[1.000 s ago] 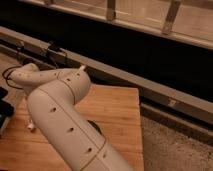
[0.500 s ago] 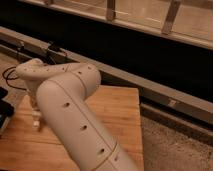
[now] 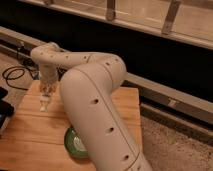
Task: Place the bottle in the ceramic bowl
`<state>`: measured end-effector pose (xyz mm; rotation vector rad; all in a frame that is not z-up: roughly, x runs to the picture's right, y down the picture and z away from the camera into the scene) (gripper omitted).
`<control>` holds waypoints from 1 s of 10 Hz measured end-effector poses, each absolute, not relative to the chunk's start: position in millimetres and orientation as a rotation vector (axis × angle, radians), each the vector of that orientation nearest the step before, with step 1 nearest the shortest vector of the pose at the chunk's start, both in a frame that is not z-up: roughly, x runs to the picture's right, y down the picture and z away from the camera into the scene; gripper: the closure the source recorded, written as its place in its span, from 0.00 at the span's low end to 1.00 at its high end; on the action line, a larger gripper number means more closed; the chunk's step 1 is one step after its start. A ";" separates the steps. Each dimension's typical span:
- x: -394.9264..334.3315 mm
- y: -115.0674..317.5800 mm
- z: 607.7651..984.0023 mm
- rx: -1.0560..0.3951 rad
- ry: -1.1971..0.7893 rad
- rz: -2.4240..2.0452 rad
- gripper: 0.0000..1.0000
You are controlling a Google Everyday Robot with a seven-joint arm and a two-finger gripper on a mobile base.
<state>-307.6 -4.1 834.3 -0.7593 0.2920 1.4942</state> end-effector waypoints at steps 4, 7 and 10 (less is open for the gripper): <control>-269.0 -14.5 846.2 -0.777 0.292 1.543 1.00; -266.8 -15.6 848.3 -0.793 0.271 1.541 1.00; -227.7 -9.4 849.5 -0.844 0.178 1.588 1.00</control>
